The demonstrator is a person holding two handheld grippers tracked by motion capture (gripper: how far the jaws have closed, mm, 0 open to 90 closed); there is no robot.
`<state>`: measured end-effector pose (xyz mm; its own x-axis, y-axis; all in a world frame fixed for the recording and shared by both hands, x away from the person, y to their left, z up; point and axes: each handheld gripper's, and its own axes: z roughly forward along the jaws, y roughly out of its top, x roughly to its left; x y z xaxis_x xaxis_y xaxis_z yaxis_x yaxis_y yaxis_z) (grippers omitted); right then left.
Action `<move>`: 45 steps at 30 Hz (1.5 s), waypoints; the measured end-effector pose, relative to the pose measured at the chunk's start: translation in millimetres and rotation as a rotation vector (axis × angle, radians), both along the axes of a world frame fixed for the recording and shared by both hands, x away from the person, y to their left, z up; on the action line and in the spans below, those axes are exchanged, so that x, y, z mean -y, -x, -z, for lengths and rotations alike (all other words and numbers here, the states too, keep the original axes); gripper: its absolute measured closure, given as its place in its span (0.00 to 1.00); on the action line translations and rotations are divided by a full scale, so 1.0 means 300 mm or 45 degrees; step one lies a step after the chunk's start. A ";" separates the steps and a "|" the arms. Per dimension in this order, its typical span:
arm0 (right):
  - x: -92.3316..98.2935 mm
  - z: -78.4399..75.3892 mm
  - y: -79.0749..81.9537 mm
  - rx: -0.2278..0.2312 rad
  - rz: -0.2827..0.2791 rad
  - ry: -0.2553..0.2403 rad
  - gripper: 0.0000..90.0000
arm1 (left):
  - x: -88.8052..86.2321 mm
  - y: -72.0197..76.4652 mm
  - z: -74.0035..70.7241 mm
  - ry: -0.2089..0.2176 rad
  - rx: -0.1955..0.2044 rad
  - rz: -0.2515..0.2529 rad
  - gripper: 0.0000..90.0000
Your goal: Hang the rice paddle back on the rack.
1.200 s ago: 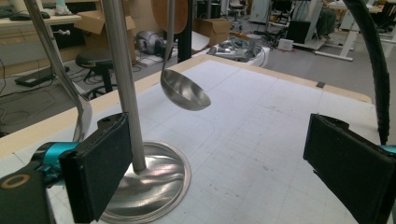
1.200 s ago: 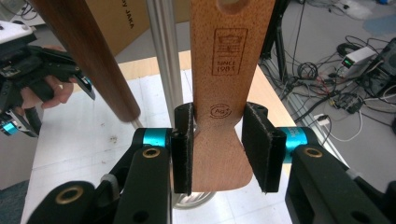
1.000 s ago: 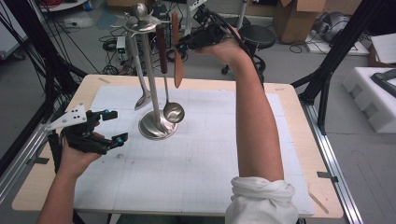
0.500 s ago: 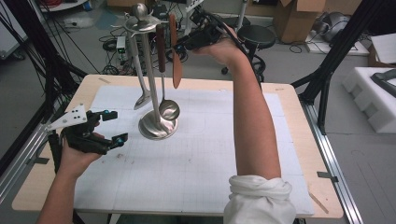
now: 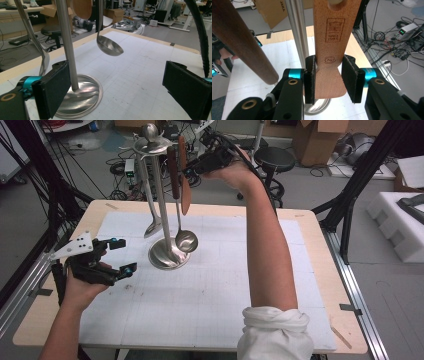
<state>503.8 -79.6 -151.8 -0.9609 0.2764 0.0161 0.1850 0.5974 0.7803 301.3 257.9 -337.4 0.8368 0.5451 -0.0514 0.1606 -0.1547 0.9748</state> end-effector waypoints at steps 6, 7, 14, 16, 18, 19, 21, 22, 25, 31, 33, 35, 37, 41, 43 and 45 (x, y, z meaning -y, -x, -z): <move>-0.008 -0.002 -0.002 -0.002 -0.018 -0.005 0.73 | 0.000 -0.001 0.001 -0.003 0.000 0.002 0.10; -0.011 -0.004 0.000 0.008 -0.009 0.000 0.73 | 0.001 -0.002 0.002 -0.003 0.000 0.001 0.10; -0.040 -0.018 0.000 0.009 -0.016 0.039 0.73 | -0.003 0.000 0.001 0.005 0.001 -0.002 0.10; -0.040 -0.017 0.000 0.010 -0.013 0.040 0.73 | -0.004 0.001 0.001 0.003 0.001 -0.001 0.10; -0.041 -0.017 0.001 0.005 -0.011 0.040 0.73 | -0.005 0.002 0.001 0.002 0.002 -0.001 0.10; -0.041 -0.017 0.000 0.011 -0.012 0.041 0.73 | -0.005 0.003 0.000 0.006 0.002 -0.001 0.10; -0.041 -0.016 0.001 -0.005 -0.013 0.048 0.73 | -0.004 0.004 -0.001 0.009 0.003 -0.001 0.10; -0.040 -0.016 0.000 -0.002 -0.013 0.048 0.72 | -0.005 0.003 -0.001 0.006 0.004 -0.003 0.10; -0.039 -0.012 -0.001 -0.014 -0.001 0.047 0.72 | -0.003 0.003 0.000 0.004 0.003 -0.003 0.10; -0.037 -0.009 0.005 0.018 0.040 0.073 0.58 | -0.002 0.002 0.002 -0.001 0.002 -0.004 0.10; -0.029 -0.007 0.006 0.011 0.042 0.082 0.56 | -0.003 0.001 0.002 -0.002 0.004 -0.004 0.10; -0.016 -0.006 0.008 0.007 0.046 0.078 0.56 | -0.004 0.001 0.002 0.000 0.003 -0.005 0.10; 0.000 -0.008 0.014 0.020 0.056 0.063 0.54 | -0.005 0.000 0.002 -0.003 0.003 -0.006 0.10; 0.044 -0.014 0.036 0.029 0.059 0.026 0.53 | -0.001 0.000 0.003 -0.009 0.000 -0.004 0.10; 0.069 -0.014 0.048 0.034 0.074 0.018 0.49 | 0.001 -0.001 0.004 -0.010 0.001 0.002 0.10; 0.097 -0.014 0.062 0.029 0.088 0.013 0.48 | 0.004 -0.002 0.005 -0.012 0.001 0.003 0.10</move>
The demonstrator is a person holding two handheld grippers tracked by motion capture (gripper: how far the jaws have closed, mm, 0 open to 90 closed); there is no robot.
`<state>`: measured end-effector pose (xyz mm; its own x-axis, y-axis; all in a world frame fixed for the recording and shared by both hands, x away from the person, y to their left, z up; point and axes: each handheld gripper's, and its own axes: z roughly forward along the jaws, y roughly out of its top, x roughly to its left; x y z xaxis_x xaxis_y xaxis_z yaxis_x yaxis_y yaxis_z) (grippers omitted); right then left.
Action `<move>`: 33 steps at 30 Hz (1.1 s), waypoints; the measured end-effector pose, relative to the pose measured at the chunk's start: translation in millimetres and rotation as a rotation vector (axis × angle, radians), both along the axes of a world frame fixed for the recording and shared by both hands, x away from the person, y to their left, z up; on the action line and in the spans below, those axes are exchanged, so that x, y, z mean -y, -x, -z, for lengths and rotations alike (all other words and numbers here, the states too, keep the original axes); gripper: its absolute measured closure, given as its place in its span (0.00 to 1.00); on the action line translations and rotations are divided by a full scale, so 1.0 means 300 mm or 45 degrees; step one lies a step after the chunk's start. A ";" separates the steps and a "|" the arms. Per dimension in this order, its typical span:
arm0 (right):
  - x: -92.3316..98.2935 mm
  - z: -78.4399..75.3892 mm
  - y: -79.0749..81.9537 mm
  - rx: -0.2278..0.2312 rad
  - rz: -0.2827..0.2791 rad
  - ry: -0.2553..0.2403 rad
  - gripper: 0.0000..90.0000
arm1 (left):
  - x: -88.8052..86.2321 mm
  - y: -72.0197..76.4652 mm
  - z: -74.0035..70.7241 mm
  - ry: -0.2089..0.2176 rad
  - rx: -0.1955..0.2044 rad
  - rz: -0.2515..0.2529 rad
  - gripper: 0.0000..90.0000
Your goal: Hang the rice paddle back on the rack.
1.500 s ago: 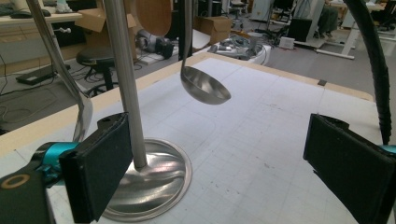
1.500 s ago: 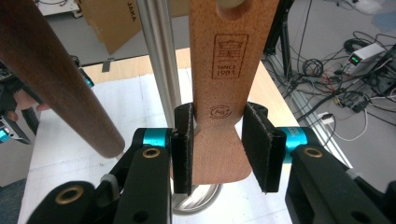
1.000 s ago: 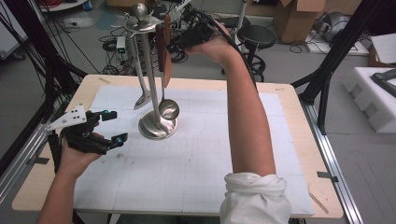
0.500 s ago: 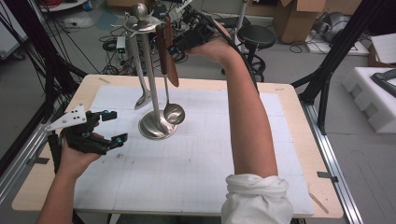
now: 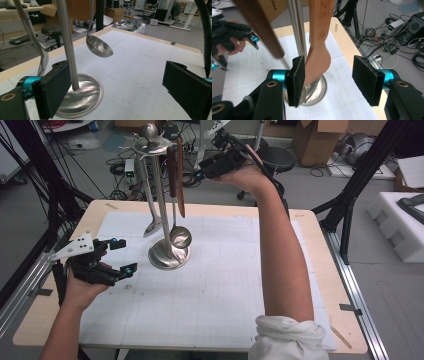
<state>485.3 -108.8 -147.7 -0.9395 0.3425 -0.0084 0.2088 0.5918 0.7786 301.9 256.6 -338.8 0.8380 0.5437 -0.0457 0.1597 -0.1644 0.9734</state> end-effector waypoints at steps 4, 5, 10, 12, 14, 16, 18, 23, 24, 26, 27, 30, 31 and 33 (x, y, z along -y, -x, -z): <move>0.064 -0.005 0.036 0.033 0.021 -0.047 0.44 | 0.005 -0.002 0.001 -0.004 0.000 0.002 0.10; 0.080 -0.006 0.046 0.046 0.032 -0.056 0.43 | 0.007 -0.003 0.002 -0.001 -0.002 0.001 0.10; 0.171 -0.004 0.104 0.091 0.065 -0.100 0.39 | 0.015 -0.007 0.004 -0.009 -0.003 0.003 0.10; 0.208 0.003 0.131 0.096 0.079 -0.107 0.38 | 0.020 -0.006 0.002 -0.010 -0.002 0.007 0.10; 0.234 0.013 0.148 0.107 0.094 -0.113 0.36 | 0.025 -0.005 -0.001 -0.009 0.003 0.011 0.10; 0.262 0.024 0.171 0.108 0.110 -0.125 0.35 | 0.027 -0.006 -0.003 -0.004 0.002 0.010 0.10; 0.287 0.037 0.192 0.115 0.125 -0.134 0.33 | 0.027 -0.008 -0.003 -0.009 0.002 0.009 0.09; 0.340 0.081 0.249 0.116 0.157 -0.186 0.31 | 0.024 -0.016 -0.002 0.005 -0.001 0.009 0.09; 0.352 0.093 0.263 0.115 0.156 -0.201 0.31 | 0.025 -0.017 -0.001 0.006 -0.004 0.006 0.09; 0.366 0.113 0.287 0.120 0.164 -0.224 0.29 | 0.027 -0.020 0.002 0.000 -0.009 0.008 0.09; 0.374 0.125 0.298 0.118 0.159 -0.235 0.29 | 0.029 -0.021 0.003 -0.002 -0.017 0.007 0.09; 0.397 0.169 0.331 0.110 0.170 -0.249 0.28 | 0.031 -0.025 0.005 -0.009 -0.021 0.005 0.08; 0.406 0.182 0.339 0.112 0.174 -0.253 0.28 | 0.031 -0.026 0.006 -0.008 -0.021 0.004 0.08; 0.423 0.208 0.357 0.106 0.185 -0.271 0.27 | 0.032 -0.028 0.006 0.001 -0.024 0.000 0.07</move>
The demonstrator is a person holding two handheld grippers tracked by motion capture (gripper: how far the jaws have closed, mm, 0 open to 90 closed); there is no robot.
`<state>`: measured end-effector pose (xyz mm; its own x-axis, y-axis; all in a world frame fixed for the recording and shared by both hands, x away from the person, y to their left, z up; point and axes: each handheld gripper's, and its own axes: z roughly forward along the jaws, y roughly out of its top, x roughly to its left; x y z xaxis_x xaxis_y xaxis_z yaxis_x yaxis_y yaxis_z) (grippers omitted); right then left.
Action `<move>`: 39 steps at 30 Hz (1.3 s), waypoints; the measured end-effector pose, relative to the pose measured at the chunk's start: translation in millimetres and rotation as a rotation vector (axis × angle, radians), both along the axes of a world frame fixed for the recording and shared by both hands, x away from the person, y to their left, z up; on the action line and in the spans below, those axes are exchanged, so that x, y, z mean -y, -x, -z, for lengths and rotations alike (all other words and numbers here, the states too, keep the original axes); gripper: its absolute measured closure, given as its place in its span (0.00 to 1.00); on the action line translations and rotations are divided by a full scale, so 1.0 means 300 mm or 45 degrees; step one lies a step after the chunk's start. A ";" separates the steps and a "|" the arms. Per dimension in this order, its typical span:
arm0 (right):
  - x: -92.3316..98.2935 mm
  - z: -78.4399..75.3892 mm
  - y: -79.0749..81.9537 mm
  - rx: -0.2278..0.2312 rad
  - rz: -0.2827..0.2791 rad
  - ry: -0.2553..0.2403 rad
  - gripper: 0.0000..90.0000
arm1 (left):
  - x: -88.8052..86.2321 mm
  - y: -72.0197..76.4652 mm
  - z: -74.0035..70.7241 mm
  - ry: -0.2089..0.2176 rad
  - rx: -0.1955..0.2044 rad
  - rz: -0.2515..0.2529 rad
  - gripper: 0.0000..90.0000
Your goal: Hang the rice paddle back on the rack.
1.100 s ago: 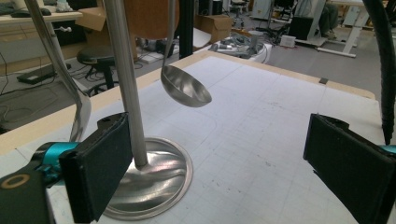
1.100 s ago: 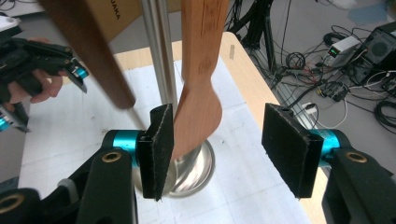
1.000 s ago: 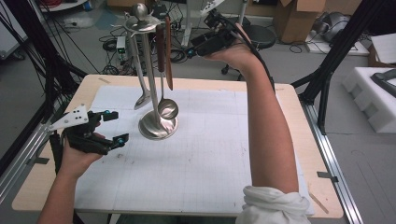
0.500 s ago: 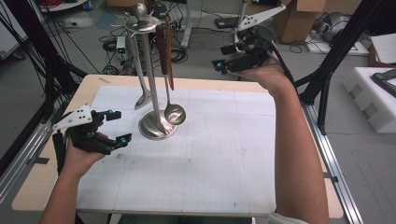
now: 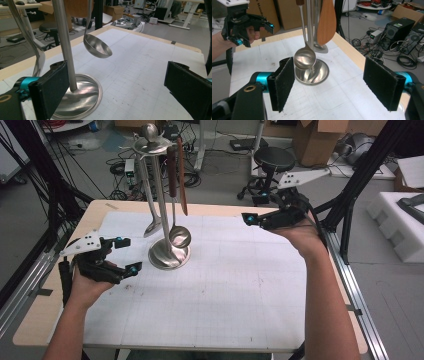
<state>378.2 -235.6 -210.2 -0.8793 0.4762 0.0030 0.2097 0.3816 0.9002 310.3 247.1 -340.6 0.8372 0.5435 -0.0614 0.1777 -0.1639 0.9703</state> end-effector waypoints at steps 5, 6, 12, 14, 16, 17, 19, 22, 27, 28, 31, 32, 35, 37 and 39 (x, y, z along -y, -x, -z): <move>0.038 0.059 0.045 0.001 0.008 -0.045 0.25 | 0.003 -0.007 0.005 -0.013 -0.007 0.003 0.07; 0.046 0.069 0.054 0.004 0.008 -0.061 0.25 | 0.004 -0.007 0.006 -0.012 -0.010 0.003 0.07; 0.092 0.130 0.103 0.006 0.033 -0.122 0.23 | 0.007 -0.008 0.010 -0.021 -0.015 0.004 0.07; 0.104 0.148 0.120 0.003 0.032 -0.134 0.23 | 0.009 -0.008 0.011 -0.022 -0.018 0.005 0.07; 0.117 0.174 0.141 0.012 0.042 -0.161 0.22 | 0.010 -0.011 0.013 -0.026 -0.018 0.005 0.07; 0.123 0.186 0.150 0.013 0.040 -0.169 0.22 | 0.011 -0.013 0.015 -0.024 -0.022 0.007 0.07; 0.135 0.211 0.164 0.008 0.045 -0.186 0.22 | 0.013 -0.018 0.018 -0.024 -0.024 0.006 0.07; 0.152 0.249 0.184 0.001 0.060 -0.199 0.19 | 0.019 -0.024 0.022 -0.026 -0.030 0.009 0.07; 0.172 0.306 0.223 -0.011 0.070 -0.227 0.18 | 0.023 -0.025 0.024 -0.036 -0.030 0.013 0.06; 0.175 0.318 0.229 -0.015 0.071 -0.235 0.18 | 0.022 -0.024 0.023 -0.036 -0.031 0.009 0.06; 0.178 0.354 0.238 -0.035 0.079 -0.242 0.18 | 0.019 -0.021 0.022 -0.030 -0.027 0.011 0.06; 0.178 0.361 0.238 -0.041 0.080 -0.240 0.18 | 0.017 -0.019 0.021 -0.033 -0.025 0.012 0.06; 0.166 0.389 0.251 -0.041 0.081 -0.237 0.18 | 0.014 -0.014 0.020 -0.024 -0.025 0.011 0.06; 0.154 0.410 0.262 -0.042 0.083 -0.232 0.17 | 0.009 -0.011 0.021 -0.018 -0.024 0.013 0.06; 0.146 0.429 0.270 -0.032 0.087 -0.231 0.18 | 0.007 -0.009 0.022 -0.019 -0.026 0.009 0.06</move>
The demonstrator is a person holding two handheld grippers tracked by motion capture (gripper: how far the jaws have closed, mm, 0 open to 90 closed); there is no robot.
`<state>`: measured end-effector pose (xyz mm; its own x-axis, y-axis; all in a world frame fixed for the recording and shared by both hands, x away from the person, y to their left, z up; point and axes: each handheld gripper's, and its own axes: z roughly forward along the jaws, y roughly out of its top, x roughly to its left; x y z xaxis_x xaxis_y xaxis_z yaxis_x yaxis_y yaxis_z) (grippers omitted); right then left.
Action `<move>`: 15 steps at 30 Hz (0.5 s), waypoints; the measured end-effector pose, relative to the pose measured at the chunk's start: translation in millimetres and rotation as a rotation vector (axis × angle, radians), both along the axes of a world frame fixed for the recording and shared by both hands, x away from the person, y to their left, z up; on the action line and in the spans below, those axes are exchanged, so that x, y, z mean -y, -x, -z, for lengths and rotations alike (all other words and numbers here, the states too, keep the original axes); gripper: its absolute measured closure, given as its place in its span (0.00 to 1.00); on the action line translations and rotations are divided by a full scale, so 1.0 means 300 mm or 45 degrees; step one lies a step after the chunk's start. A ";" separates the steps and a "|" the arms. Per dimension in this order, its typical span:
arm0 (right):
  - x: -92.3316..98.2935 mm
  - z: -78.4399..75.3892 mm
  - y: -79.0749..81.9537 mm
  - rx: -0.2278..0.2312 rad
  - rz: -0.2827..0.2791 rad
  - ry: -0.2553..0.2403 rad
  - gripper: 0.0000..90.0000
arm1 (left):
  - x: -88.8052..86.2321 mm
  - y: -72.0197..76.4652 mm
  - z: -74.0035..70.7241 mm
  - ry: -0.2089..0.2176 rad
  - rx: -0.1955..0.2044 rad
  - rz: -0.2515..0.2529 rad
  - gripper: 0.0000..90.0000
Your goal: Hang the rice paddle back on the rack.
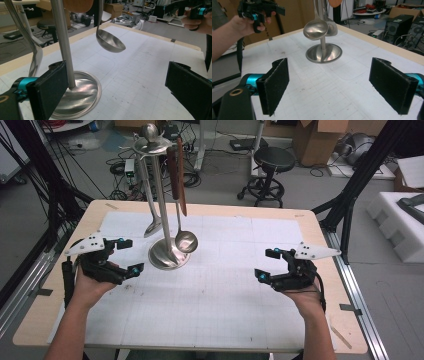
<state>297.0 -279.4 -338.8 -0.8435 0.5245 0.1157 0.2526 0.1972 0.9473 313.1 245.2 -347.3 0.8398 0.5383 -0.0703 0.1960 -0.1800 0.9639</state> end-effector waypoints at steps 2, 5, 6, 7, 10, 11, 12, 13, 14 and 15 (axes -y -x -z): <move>-0.005 0.015 -0.001 -0.010 -0.004 -0.004 0.17 | -0.002 -0.001 0.001 0.004 -0.002 0.001 0.06; -0.020 0.030 -0.006 -0.039 -0.007 0.035 0.17 | 0.001 0.001 0.001 -0.001 -0.001 0.002 0.06; -0.024 0.034 -0.006 -0.041 -0.013 0.040 0.18 | 0.002 0.001 0.002 -0.001 -0.001 0.005 0.06; -0.025 0.037 -0.007 -0.045 -0.011 0.049 0.18 | 0.004 0.000 0.003 -0.005 -0.003 0.007 0.06; -0.021 0.048 -0.014 -0.052 0.002 0.046 0.18 | 0.007 -0.002 0.008 -0.014 -0.008 0.009 0.06; -0.021 0.052 -0.015 -0.058 0.003 0.048 0.18 | 0.008 -0.001 0.008 -0.012 -0.009 0.006 0.06; -0.020 0.054 -0.017 -0.056 0.001 0.052 0.18 | 0.007 0.000 0.007 -0.010 -0.008 0.007 0.06; -0.019 0.055 -0.016 -0.063 0.005 0.050 0.18 | 0.007 0.000 0.006 -0.008 -0.007 0.008 0.06; -0.018 0.056 -0.016 -0.063 0.005 0.047 0.18 | 0.007 0.001 0.006 -0.006 -0.007 0.007 0.06; -0.014 0.057 -0.017 -0.061 0.007 0.042 0.17 | 0.007 0.002 0.005 -0.006 -0.006 0.005 0.06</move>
<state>302.1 -275.3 -355.9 -0.8345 0.5333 0.1383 0.2984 0.2266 0.9271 312.6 243.0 -349.0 0.8417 0.5353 -0.0715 0.1998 -0.1856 0.9621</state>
